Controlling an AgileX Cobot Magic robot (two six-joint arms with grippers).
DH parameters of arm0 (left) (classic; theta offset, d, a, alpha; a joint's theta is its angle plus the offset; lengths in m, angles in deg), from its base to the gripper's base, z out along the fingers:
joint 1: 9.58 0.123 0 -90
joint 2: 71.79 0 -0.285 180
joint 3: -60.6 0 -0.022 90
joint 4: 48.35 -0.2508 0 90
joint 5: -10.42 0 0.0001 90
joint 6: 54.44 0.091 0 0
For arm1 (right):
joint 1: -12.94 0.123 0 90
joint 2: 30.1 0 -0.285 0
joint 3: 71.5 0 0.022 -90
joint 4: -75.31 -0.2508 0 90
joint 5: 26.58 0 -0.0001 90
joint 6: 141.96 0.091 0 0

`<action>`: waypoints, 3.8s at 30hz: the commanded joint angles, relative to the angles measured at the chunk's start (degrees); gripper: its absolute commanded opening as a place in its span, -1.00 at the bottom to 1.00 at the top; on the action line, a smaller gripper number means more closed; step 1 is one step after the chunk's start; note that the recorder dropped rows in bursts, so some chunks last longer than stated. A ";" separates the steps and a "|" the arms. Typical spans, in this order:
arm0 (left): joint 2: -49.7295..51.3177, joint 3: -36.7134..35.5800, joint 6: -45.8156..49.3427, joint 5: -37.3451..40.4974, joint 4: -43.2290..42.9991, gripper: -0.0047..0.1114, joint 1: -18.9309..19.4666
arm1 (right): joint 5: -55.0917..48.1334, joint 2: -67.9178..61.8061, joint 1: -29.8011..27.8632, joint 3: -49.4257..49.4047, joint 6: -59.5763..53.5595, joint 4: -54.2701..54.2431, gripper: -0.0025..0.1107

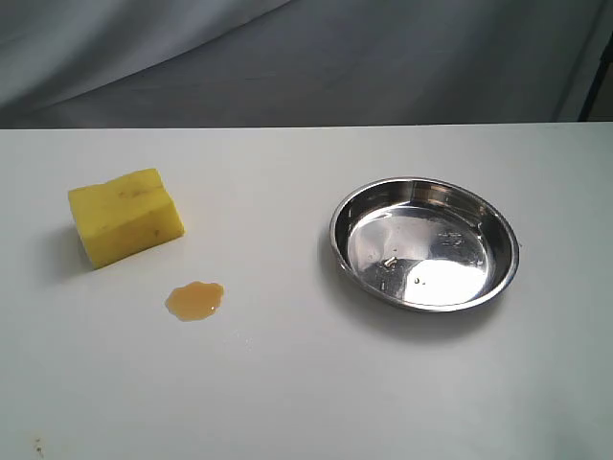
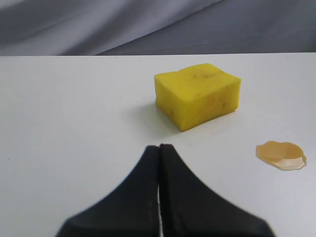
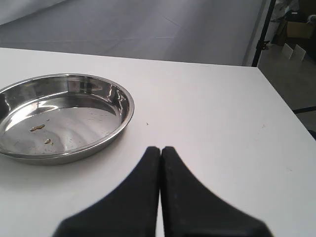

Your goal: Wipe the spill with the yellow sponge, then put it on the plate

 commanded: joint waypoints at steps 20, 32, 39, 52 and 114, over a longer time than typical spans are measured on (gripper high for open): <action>-0.22 0.38 -0.32 -0.82 0.06 -0.92 -0.29 | 0.21 0.38 0.08 -0.22 0.26 0.38 -0.96; -0.22 0.38 -0.32 -0.82 0.06 -0.92 -0.29 | 0.21 0.38 0.08 -0.22 0.26 0.38 -0.96; -0.22 0.38 3.00 -4.02 -13.22 -0.92 -0.28 | 0.21 0.38 0.08 -0.22 0.26 0.38 -0.96; -0.22 0.38 -1.15 -12.50 1.29 -0.92 -0.28 | 0.21 0.38 0.08 -0.22 0.26 0.38 -0.96; 78.07 50.78 17.85 12.04 23.43 -0.92 -0.28 | 0.21 0.38 0.08 -0.22 0.26 0.38 -0.96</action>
